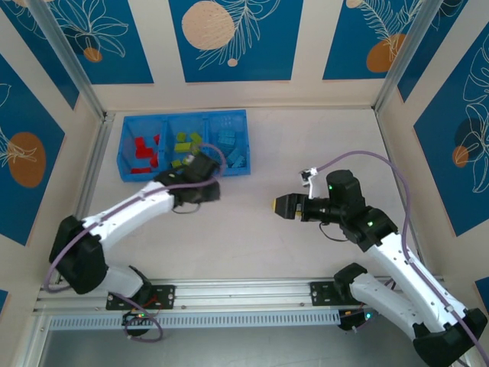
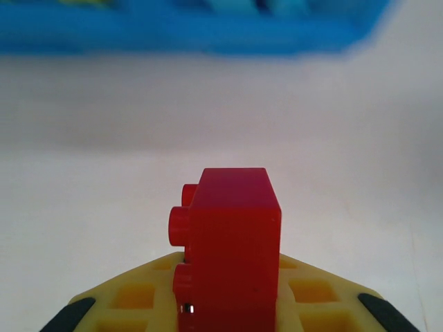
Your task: Sort the legos into containers by color
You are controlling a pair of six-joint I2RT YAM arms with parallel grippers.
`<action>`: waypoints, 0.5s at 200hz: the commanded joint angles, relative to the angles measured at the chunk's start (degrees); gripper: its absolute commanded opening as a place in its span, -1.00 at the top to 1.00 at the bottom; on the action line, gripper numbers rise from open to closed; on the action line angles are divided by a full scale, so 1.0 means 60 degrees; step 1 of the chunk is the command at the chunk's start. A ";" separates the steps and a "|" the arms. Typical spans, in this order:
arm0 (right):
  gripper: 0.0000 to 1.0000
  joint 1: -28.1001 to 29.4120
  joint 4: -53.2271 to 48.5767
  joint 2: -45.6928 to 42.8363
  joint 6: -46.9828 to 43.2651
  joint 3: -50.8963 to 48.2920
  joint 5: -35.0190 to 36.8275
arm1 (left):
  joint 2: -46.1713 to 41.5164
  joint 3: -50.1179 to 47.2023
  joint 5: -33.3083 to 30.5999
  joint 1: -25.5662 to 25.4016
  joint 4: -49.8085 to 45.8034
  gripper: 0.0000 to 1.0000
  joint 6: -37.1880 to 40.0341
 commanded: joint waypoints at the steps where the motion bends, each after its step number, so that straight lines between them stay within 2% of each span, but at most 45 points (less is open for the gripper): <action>1: -0.46 0.0811 0.0818 0.0472 0.0019 -0.0031 0.0022 | -0.0692 0.0014 0.0021 0.1645 -0.0294 0.67 0.0719; 22: -0.46 0.1343 0.0437 0.1128 -0.0244 0.0394 0.0719 | -0.0585 0.0493 0.0486 0.3575 -0.0167 0.65 0.1060; 50: -0.46 0.1505 0.0502 0.1619 -0.0326 0.0638 0.0893 | 0.0578 0.1571 0.0471 0.5514 -0.0074 0.62 0.1308; 83: -0.46 0.1479 0.0438 0.1956 -0.0487 0.0893 0.1166 | 0.2555 0.3298 0.0142 0.6560 -0.0073 0.59 0.1376; 100: -0.46 0.1441 0.0294 0.2169 -0.0572 0.1129 0.1159 | 0.3575 0.4480 0.0331 0.6829 -0.0731 0.45 0.1373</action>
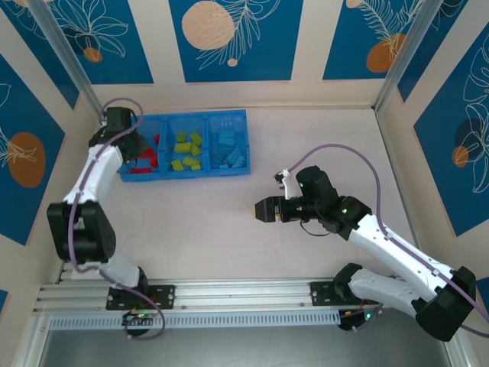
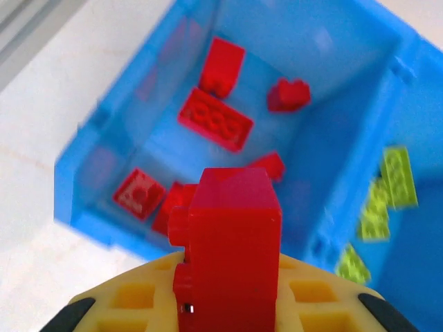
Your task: Sort the legos into containers by color
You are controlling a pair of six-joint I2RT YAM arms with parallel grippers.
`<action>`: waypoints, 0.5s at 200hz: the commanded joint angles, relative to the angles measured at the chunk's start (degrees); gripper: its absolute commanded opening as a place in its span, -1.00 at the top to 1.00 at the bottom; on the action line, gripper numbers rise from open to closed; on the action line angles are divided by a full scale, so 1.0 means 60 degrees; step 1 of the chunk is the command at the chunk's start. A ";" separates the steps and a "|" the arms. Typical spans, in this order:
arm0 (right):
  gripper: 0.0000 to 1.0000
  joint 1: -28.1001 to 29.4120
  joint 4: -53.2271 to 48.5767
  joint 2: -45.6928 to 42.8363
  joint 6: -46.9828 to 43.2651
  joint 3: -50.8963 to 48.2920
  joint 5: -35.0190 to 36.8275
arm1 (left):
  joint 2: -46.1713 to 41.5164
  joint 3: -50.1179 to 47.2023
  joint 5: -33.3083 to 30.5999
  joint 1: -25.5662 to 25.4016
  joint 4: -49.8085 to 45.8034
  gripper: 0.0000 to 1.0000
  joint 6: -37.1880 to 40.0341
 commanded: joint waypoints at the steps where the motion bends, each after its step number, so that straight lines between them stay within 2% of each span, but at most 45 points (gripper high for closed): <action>1: -0.47 -0.0010 -0.0046 0.0217 -0.0320 0.0581 0.0172 | 0.1167 0.1399 0.0130 0.0367 -0.0699 0.44 0.0229; 17: -0.47 -0.0037 -0.0198 0.0360 -0.0371 0.0794 0.0181 | 0.1633 0.1938 0.0329 0.0437 -0.1006 0.28 0.0131; 41: -0.47 -0.0051 -0.0201 0.0396 -0.0343 0.0879 0.0270 | 0.1430 0.1800 0.0441 0.0433 -0.0806 -0.09 0.0035; 72: -0.47 -0.0087 -0.0273 0.0347 -0.0111 0.0799 0.0804 | 0.0544 0.1381 0.0532 0.0408 -0.0868 -0.10 0.0044; 100: -0.48 -0.0683 -0.0279 0.0075 0.0210 0.0570 0.1726 | -0.1294 0.0183 0.0895 -0.0058 -0.0422 -0.10 0.0053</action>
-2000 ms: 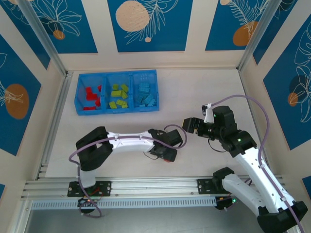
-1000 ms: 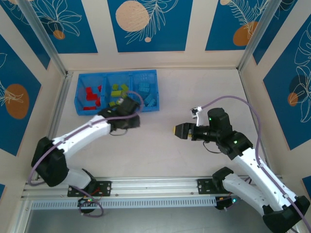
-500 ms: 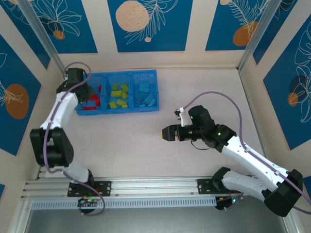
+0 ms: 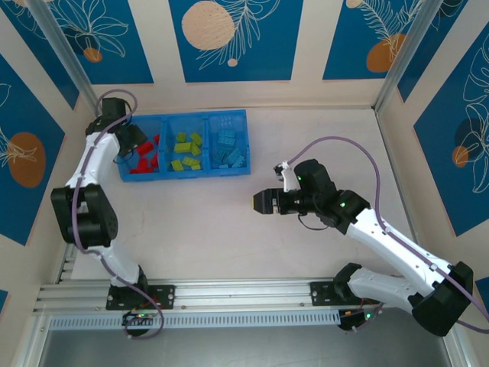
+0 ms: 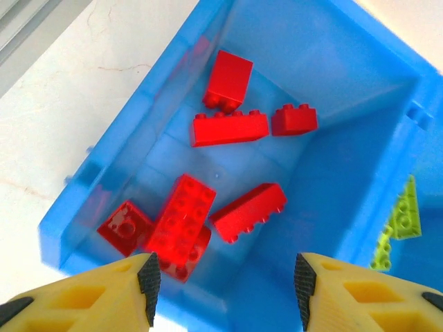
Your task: Sort the legos into containers by color
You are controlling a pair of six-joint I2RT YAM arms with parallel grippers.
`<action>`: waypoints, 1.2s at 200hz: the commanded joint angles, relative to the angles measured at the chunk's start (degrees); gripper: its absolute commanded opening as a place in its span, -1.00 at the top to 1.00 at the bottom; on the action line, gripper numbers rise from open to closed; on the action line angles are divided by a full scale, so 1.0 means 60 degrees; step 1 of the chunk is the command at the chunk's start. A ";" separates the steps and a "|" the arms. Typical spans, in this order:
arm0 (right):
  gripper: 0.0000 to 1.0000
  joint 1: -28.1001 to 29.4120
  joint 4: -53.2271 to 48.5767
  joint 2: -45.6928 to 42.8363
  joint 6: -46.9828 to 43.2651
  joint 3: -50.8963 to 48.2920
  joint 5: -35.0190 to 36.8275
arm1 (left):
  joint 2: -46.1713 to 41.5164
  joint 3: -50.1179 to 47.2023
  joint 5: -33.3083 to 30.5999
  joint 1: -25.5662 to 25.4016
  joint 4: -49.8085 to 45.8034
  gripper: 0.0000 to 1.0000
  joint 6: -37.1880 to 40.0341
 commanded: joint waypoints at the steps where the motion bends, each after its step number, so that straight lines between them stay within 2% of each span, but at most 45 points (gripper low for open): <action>1: -0.48 -0.0573 -0.0145 -0.0312 0.0307 -0.0071 0.0973 | -0.1894 -0.0799 0.0413 -0.0399 0.0116 -0.10 0.0058; 27: -0.51 -0.2043 0.0394 -0.0574 0.0067 -0.0703 0.1538 | -0.3844 -0.2156 0.0020 -0.1850 0.0536 -0.11 0.0686; 40: -0.51 -0.2623 0.0583 -0.0610 -0.0378 -0.0972 0.2574 | -0.4784 -0.3097 -0.0255 -0.2784 0.1095 -0.17 0.1180; 57: -0.53 -0.3355 0.1254 -0.0482 -0.1195 -0.1486 0.4145 | -0.5989 -0.4654 -0.0055 -0.3690 0.2302 -0.29 0.1949; 73: -0.53 -0.4064 0.2480 -0.0256 -0.1948 -0.2271 0.5047 | -0.6989 -0.6259 0.0387 -0.3887 0.3568 -0.39 0.2604; 82: -0.53 -0.4393 0.3509 -0.0136 -0.2557 -0.2829 0.5193 | -0.7459 -0.7012 0.0491 -0.3891 0.4202 -0.54 0.3210; 92: -0.53 -0.4686 0.4807 0.0101 -0.3274 -0.3486 0.5269 | -0.7821 -0.7774 -0.0131 -0.3889 0.4753 -0.66 0.3588; 103: -0.58 -0.5030 0.6095 0.0538 -0.3678 -0.4088 0.5274 | -0.8041 -0.8518 -0.0894 -0.3890 0.5492 -0.98 0.4234; 114: -0.59 -0.5472 0.7017 0.1148 -0.3748 -0.4397 0.4830 | -0.8147 -0.9244 -0.1318 -0.3888 0.6386 -1.00 0.4976; 132: -0.60 -0.6235 0.8690 0.2449 -0.3488 -0.4624 0.3754 | -0.7972 -1.0211 -0.2019 -0.3876 0.7601 -1.00 0.5475; 139: -0.59 -0.6365 0.8200 0.2726 -0.3444 -0.4185 0.3560 | -0.7795 -1.0479 -0.2323 -0.3867 0.8080 -1.00 0.5513; 147: -0.58 -0.6362 0.8562 0.3080 -0.3596 -0.4044 0.3520 | -0.7482 -1.0797 -0.2608 -0.3830 0.8730 -1.00 0.5513; 158: -0.59 -0.6329 0.9604 0.3364 -0.3996 -0.4197 0.3400 | -0.7080 -1.0840 -0.2529 -0.3669 0.9109 -1.00 0.5688; 168: -0.60 -0.6342 0.9692 0.3589 -0.4287 -0.4033 0.3343 | -0.6659 -1.0917 -0.2437 -0.3528 0.9662 -1.00 0.5881; 182: -0.61 -0.6387 1.0076 0.3977 -0.4513 -0.4010 0.3304 | -0.6022 -1.1205 -0.1817 -0.2988 1.0860 -1.00 0.5773; 187: -0.66 -0.6415 1.1133 0.4496 -0.4524 -0.4393 0.3238 | -0.5716 -1.1282 -0.1493 -0.2699 1.1218 -1.00 0.5626; 188: -0.66 -0.6423 1.1734 0.4496 -0.4536 -0.4436 0.3155 | -0.5656 -1.1289 -0.1440 -0.2641 1.1284 -1.00 0.5591; 197: -0.70 -0.6420 1.3109 0.4953 -0.4989 -0.4958 0.2131 | -0.5070 -1.1310 -0.0929 -0.2093 1.1831 -1.00 0.5205; 200: -0.95 -0.6360 1.3102 0.4981 -0.5049 -0.4980 0.2107 | -0.4848 -1.1310 -0.0746 -0.1903 1.2053 -1.00 0.5148; 202: -1.00 -0.6319 1.2985 0.4949 -0.5064 -0.4934 0.2150 | -0.4713 -1.1310 -0.0641 -0.1798 1.2225 -1.00 0.5125; 210: -0.99 -0.6287 1.2154 0.4776 -0.5070 -0.4697 0.2394 | -0.4046 -1.1255 -0.0339 -0.1503 1.2775 -1.00 0.5117; 216: -0.99 -0.6380 1.2574 0.4864 -0.5032 -0.4775 0.2193 | -0.3584 -1.1039 -0.0104 -0.1343 1.3020 -1.00 0.5224; 224: -0.98 -0.6355 1.2402 0.4826 -0.5048 -0.4777 0.2283 | -0.3195 -1.0515 0.0322 -0.1197 1.2450 -1.00 0.5525; 240: -0.98 -0.6320 1.2453 0.4850 -0.5046 -0.4761 0.2372 | -0.2490 -1.0613 0.0678 -0.1177 1.3436 -1.00 0.5870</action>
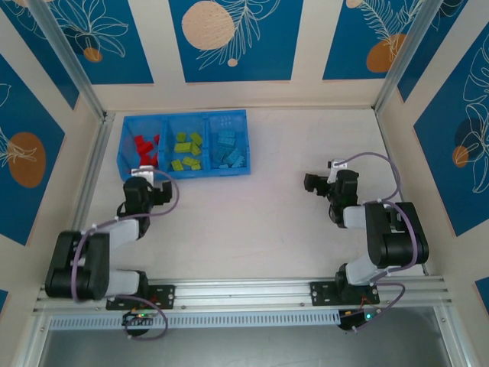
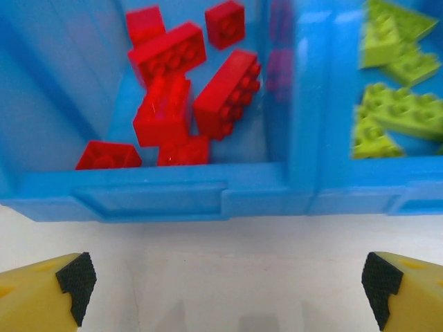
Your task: Sort the legos into containers by color
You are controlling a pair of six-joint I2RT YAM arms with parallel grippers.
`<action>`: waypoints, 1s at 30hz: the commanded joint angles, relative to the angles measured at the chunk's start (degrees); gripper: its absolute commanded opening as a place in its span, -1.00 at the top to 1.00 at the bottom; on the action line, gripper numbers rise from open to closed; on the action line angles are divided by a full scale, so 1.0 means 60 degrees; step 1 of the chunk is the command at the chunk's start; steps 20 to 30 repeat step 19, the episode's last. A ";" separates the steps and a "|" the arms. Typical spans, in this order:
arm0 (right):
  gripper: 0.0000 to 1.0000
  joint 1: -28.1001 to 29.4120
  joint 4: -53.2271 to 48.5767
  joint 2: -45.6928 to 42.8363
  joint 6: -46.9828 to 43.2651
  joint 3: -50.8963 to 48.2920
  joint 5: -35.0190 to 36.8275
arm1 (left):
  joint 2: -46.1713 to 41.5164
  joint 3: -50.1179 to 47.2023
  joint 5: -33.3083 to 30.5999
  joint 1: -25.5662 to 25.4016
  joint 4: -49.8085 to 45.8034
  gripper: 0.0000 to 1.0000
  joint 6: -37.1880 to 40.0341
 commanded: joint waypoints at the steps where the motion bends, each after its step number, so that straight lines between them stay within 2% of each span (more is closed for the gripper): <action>1: -0.98 0.0019 0.1076 -0.0031 -0.0404 -0.0008 -0.0267 | 0.0847 0.0242 0.1286 0.0120 0.1999 -1.00 0.0421; 3: -0.98 0.0010 0.1125 -0.0003 -0.0410 -0.0012 -0.0338 | 0.1859 -0.0128 0.1482 0.0124 0.3839 -1.00 0.0493; 5: -0.98 -0.0001 0.1108 -0.0026 -0.0415 -0.0007 -0.0353 | 0.1556 0.0229 0.1632 0.0122 0.2573 -1.00 0.0585; 6: -0.98 0.0001 0.1066 -0.0031 -0.0409 0.0012 -0.0352 | 0.1731 0.0133 0.1694 0.0120 0.3107 -1.00 0.0599; 7: -0.98 0.0002 0.1074 -0.0031 -0.0418 0.0013 -0.0352 | 0.1575 0.0179 0.1702 0.0120 0.2725 -1.00 0.0613; 30: -0.98 0.0049 0.1138 -0.0031 -0.0441 -0.0023 -0.0242 | 0.1614 0.0223 0.1689 0.0076 0.2731 -1.00 0.0660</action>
